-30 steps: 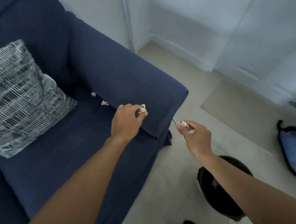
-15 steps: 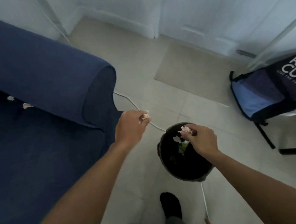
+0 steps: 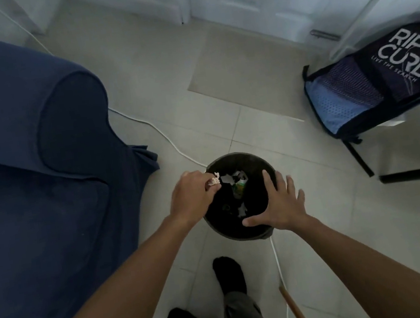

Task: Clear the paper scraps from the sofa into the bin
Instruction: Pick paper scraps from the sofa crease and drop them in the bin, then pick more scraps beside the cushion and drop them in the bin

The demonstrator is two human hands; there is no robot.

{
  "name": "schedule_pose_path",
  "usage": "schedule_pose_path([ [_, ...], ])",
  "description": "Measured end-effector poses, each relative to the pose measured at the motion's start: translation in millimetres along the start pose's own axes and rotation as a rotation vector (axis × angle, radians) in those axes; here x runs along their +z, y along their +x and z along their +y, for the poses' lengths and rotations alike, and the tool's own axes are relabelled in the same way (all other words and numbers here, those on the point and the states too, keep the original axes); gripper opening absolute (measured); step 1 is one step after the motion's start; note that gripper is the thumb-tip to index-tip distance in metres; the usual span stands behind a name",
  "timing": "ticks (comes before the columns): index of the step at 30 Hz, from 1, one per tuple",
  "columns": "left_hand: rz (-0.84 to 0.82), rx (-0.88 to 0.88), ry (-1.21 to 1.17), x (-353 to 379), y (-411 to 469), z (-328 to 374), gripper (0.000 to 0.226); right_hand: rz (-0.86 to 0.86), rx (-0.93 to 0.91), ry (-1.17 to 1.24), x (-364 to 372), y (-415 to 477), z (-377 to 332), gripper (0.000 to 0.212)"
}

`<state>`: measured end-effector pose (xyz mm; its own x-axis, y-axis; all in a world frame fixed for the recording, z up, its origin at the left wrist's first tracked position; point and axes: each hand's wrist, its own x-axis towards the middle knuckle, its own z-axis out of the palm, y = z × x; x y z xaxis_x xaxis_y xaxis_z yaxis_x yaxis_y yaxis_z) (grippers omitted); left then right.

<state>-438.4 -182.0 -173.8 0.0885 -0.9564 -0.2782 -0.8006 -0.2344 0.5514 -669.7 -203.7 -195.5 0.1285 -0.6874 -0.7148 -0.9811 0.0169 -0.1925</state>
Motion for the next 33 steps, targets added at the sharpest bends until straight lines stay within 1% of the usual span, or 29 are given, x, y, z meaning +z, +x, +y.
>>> schedule_pose_path([
  [2, -0.016, 0.009, 0.003, 4.0, -1.5, 6.6, 0.024, 0.005, -0.021, -0.008, -0.4, 0.0, 3.8, 0.149],
  [3, -0.038, 0.01, 0.016, 6.5, -1.5, 9.2, 0.027, 0.009, -0.028, -0.018, -1.2, -0.1, 5.7, 0.149],
  [4, -0.075, 0.004, 0.052, 8.5, -1.8, 12.1, 0.034, 0.009, -0.034, -0.027, -2.6, -0.3, 6.7, 0.149],
  [7, -0.237, -0.047, 0.258, 15.2, -3.5, 15.8, 0.084, 0.005, -0.051, -0.058, -6.7, -1.0, 8.2, 0.149],
  [8, -0.259, -0.05, 0.31, 16.4, -4.4, 15.5, 0.094, 0.007, -0.055, -0.068, -7.8, -1.7, 8.8, 0.149],
  [9, -0.267, -0.044, 0.339, 17.2, -5.2, 14.7, 0.098, 0.012, -0.061, -0.074, -8.7, -2.0, 9.4, 0.149],
  [15, -0.205, 0.012, 0.44, 13.5, -7.8, 7.5, 0.1, 0.056, -0.088, -0.111, -13.4, -4.8, 14.1, 0.148],
  [20, -0.186, -0.002, 0.445, -0.3, -10.2, 3.7, 0.099, 0.072, -0.127, -0.145, -20.2, -10.0, 7.3, 0.148],
  [23, -0.151, -0.009, 0.449, -13.1, -13.1, 0.6, 0.098, 0.112, -0.168, -0.178, -28.7, -14.6, -1.9, 0.144],
  [28, -0.095, -0.041, 0.448, -50.0, -24.5, -9.4, 0.095, 0.191, -0.276, -0.256, -55.3, -24.9, -33.0, 0.139],
  [33, -0.011, -0.093, 0.459, -111.5, -44.3, -28.1, 0.093, 0.24, -0.382, -0.313, -93.0, -40.9, -91.4, 0.141],
])
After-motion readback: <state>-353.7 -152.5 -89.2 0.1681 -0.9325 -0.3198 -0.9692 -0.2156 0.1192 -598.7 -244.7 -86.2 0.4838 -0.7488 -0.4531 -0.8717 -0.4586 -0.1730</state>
